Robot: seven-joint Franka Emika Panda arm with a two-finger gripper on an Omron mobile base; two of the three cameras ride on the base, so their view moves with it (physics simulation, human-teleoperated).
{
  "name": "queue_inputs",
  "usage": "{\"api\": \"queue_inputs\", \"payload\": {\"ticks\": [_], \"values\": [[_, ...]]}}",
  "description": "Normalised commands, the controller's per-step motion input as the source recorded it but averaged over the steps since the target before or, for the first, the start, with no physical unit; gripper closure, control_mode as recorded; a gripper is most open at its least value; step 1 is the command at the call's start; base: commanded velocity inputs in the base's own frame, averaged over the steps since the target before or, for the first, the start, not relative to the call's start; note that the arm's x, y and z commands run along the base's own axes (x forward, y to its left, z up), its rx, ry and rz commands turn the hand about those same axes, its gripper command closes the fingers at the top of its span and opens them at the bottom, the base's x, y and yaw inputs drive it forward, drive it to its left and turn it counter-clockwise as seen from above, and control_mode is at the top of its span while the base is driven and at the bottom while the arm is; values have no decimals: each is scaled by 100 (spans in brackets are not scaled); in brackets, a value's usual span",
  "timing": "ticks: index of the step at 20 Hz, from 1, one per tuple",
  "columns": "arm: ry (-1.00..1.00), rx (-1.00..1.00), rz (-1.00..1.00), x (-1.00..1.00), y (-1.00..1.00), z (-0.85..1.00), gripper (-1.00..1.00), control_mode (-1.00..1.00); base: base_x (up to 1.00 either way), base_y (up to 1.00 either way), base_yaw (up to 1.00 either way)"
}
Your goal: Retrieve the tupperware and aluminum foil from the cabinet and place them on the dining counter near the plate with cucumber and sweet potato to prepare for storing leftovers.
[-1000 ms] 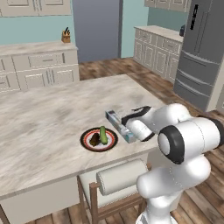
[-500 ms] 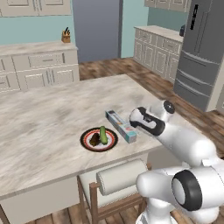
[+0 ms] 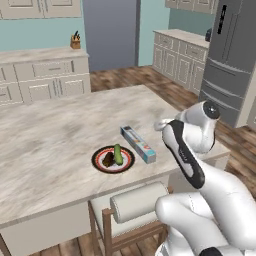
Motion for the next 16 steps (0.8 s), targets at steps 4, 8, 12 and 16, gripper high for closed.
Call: {"api": "queue_inputs", "payload": {"ticks": [4,8,12,16], "values": [[20,-10,-7,-100,-28,100,-100,-100,0,0,0],[12,-11,-5,-100,0,93,-100,-100,0,0,0],[4,-11,-4,-96,0,71,-100,-100,0,0,0],[0,-3,0,-79,0,24,-100,-100,0,0,0]]}}
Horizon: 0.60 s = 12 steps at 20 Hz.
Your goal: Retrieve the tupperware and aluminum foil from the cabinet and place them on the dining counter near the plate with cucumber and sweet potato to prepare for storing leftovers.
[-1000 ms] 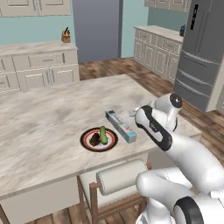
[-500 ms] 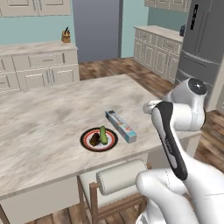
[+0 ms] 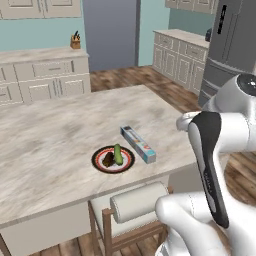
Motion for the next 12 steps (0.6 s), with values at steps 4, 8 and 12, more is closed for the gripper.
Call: {"api": "queue_inputs", "payload": {"ticks": [4,8,12], "values": [[0,0,0,-63,-1,-1,-100,-100,0,0,0],[0,-1,0,-30,0,-18,-100,100,-8,0,0],[0,0,0,0,0,0,-100,100,-18,-48,-3]]}}
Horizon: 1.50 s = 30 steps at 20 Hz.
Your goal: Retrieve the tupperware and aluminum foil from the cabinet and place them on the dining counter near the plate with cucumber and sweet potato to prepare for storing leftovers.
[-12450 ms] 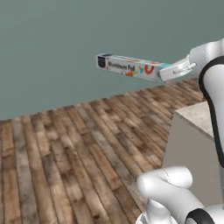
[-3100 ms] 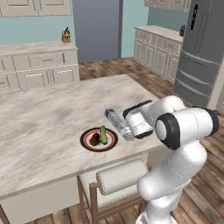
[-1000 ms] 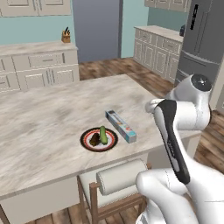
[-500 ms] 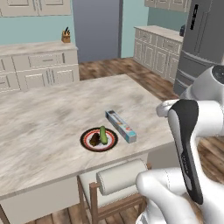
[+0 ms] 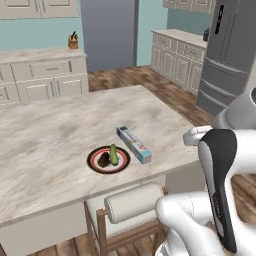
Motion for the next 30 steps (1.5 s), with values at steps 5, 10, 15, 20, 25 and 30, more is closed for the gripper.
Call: {"api": "queue_inputs", "payload": {"ticks": [5,10,15,20,25,30], "values": [[0,0,0,0,0,0,-100,100,-34,-99,-23],[0,0,0,0,0,0,-100,100,0,-100,-31],[0,0,0,0,0,0,-100,100,34,-100,-32],[0,0,0,0,0,0,-100,100,79,-100,-23],[0,0,0,0,0,0,-100,100,100,-90,-17],[0,0,0,0,0,0,-100,100,100,-31,-10]]}}
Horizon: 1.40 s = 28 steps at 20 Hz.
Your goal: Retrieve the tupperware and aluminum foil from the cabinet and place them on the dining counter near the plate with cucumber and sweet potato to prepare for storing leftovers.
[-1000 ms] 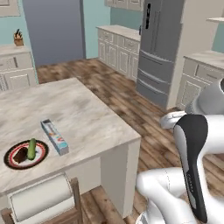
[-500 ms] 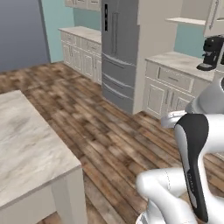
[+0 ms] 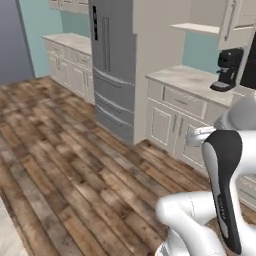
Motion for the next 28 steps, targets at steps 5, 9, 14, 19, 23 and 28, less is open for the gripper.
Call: {"api": "queue_inputs", "payload": {"ticks": [5,9,14,19,23,28], "values": [[0,0,0,0,0,0,-100,100,100,0,-10],[0,0,0,0,0,0,-100,100,100,0,-15],[0,0,0,0,0,0,-100,100,100,-4,-22],[0,0,0,0,0,0,-100,100,100,-9,-28],[0,0,0,0,0,0,-100,100,100,-15,-35],[0,0,0,0,0,0,-100,100,100,-16,-41]]}}
